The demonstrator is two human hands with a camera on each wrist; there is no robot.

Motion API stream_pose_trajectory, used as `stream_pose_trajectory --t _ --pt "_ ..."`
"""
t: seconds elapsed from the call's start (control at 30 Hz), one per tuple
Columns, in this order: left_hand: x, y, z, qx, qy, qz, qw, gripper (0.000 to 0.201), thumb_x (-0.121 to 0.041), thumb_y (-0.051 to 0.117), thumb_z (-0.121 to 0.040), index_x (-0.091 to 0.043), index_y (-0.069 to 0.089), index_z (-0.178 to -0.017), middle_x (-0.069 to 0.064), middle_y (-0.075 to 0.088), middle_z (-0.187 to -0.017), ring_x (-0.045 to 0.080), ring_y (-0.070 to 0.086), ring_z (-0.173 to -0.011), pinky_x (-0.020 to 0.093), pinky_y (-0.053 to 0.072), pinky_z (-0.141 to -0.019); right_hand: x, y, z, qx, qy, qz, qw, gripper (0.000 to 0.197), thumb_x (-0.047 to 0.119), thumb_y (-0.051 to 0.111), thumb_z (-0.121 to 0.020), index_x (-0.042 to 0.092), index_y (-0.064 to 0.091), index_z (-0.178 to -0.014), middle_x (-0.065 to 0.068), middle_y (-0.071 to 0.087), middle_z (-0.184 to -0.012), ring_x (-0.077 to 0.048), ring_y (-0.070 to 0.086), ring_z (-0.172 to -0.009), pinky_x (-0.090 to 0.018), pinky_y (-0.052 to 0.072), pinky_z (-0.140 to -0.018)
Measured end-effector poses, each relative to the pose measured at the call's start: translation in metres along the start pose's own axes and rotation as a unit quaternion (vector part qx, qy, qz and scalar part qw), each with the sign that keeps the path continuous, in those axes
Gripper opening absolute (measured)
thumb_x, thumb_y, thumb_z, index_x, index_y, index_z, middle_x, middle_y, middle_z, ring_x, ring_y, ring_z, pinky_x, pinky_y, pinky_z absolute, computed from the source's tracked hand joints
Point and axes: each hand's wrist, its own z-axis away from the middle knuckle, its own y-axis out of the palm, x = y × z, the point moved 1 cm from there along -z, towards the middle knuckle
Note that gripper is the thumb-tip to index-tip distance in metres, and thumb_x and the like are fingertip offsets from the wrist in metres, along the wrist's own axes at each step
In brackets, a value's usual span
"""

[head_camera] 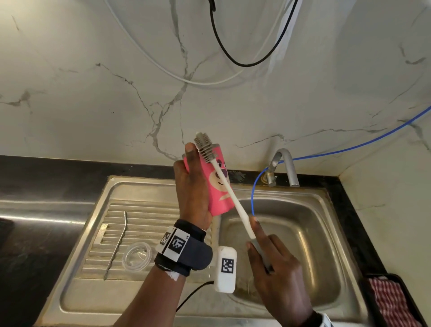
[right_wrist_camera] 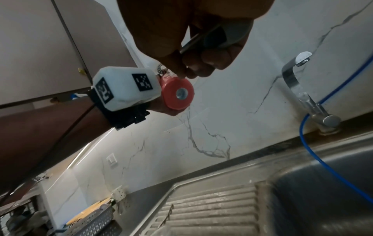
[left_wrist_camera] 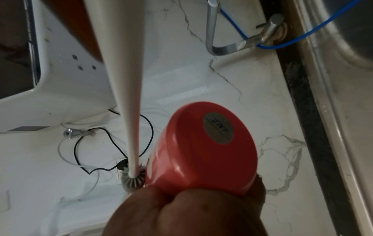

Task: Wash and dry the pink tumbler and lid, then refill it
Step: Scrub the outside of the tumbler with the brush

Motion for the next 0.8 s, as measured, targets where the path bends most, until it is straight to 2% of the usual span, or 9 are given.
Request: stream_pose_trajectory --t 0.1,0.2,0.3,0.37,0.47,0.53,0.63,0.73,0.8 --pt "-0.01 -0.008 -0.01 -0.024 0.021 0.015 0.999 0.082 -0.084 0.045 -0.094 -0.013 0.054 -0.134 0.022 0.073 -0.114 0.035 0.08 -0.091 0.046 0.068 -0.076 -0.001 -0.005 0.022 0.014 0.007 -0.026 1.0 0.063 0.027 0.066 -0.094 0.043 0.047 -0.151 0.012 0.064 -0.097 -0.006 0.056 -0.059 -0.012 0.049 -0.06" --pt "-0.011 -0.011 -0.009 -0.037 0.027 0.032 0.998 0.089 -0.087 0.046 -0.088 -0.013 0.054 -0.136 0.022 0.074 -0.117 0.038 0.079 -0.095 0.054 0.067 -0.082 0.0 -0.007 0.025 0.01 0.01 -0.021 1.0 0.061 0.026 0.067 -0.093 0.043 0.05 -0.149 0.012 0.062 -0.094 -0.005 0.05 -0.057 -0.002 0.041 -0.061" --pt "-0.001 -0.002 0.003 -0.006 0.013 0.024 1.0 0.082 -0.08 0.045 -0.097 -0.009 0.051 -0.138 0.02 0.074 -0.106 0.031 0.079 -0.082 0.052 0.067 -0.076 0.001 -0.005 0.003 0.003 0.014 -0.004 1.0 0.076 0.019 0.07 -0.09 0.046 0.041 -0.154 0.012 0.055 -0.084 -0.003 0.047 -0.058 -0.017 0.048 -0.054" --pt "0.002 0.003 0.007 0.008 0.004 0.023 1.0 0.081 -0.08 0.046 -0.096 -0.011 0.052 -0.139 0.021 0.075 -0.11 0.032 0.08 -0.084 0.053 0.067 -0.078 0.0 -0.004 -0.007 -0.003 0.014 0.005 1.0 0.078 0.019 0.068 -0.092 0.049 0.035 -0.156 0.013 0.053 -0.082 -0.006 0.05 -0.059 -0.027 0.049 -0.051" --pt "-0.005 -0.001 -0.002 -0.007 0.017 0.018 1.0 0.084 -0.082 0.043 -0.096 -0.01 0.052 -0.139 0.023 0.074 -0.109 0.031 0.08 -0.082 0.05 0.067 -0.076 -0.003 -0.006 0.003 0.007 0.005 -0.013 1.0 0.075 0.018 0.069 -0.091 0.045 0.041 -0.155 0.014 0.053 -0.084 -0.002 0.048 -0.06 -0.019 0.047 -0.054" --pt "-0.011 -0.009 -0.011 -0.024 0.013 0.025 0.999 0.091 -0.089 0.043 -0.089 -0.014 0.054 -0.139 0.025 0.072 -0.117 0.033 0.08 -0.089 0.055 0.067 -0.08 -0.004 -0.01 0.018 0.014 0.009 -0.032 0.999 0.074 0.017 0.073 -0.088 0.044 0.047 -0.152 0.013 0.058 -0.088 -0.002 0.05 -0.058 -0.01 0.045 -0.059" --pt "-0.01 -0.014 -0.01 -0.036 0.006 0.033 0.999 0.095 -0.094 0.046 -0.079 -0.018 0.056 -0.136 0.026 0.071 -0.12 0.04 0.079 -0.097 0.065 0.063 -0.087 -0.003 -0.013 0.02 0.017 0.013 -0.031 0.999 0.073 0.018 0.074 -0.087 0.044 0.049 -0.15 0.013 0.059 -0.088 -0.003 0.051 -0.056 -0.003 0.041 -0.06" --pt "-0.003 -0.008 0.0 -0.016 -0.006 0.033 0.999 0.086 -0.086 0.047 -0.091 -0.013 0.056 -0.136 0.03 0.069 -0.12 0.044 0.077 -0.099 0.067 0.062 -0.089 0.0 -0.011 -0.002 0.011 0.01 -0.004 1.0 0.075 0.019 0.07 -0.09 0.045 0.041 -0.155 0.016 0.051 -0.082 0.0 0.045 -0.059 -0.007 0.037 -0.057" --pt "-0.002 -0.006 0.0 -0.014 -0.008 0.034 0.999 0.087 -0.085 0.046 -0.092 -0.011 0.055 -0.137 0.029 0.071 -0.119 0.043 0.078 -0.097 0.064 0.062 -0.089 0.0 -0.009 -0.008 0.004 0.011 0.004 1.0 0.075 0.019 0.069 -0.091 0.044 0.04 -0.155 0.014 0.051 -0.08 -0.001 0.046 -0.061 -0.011 0.038 -0.057"
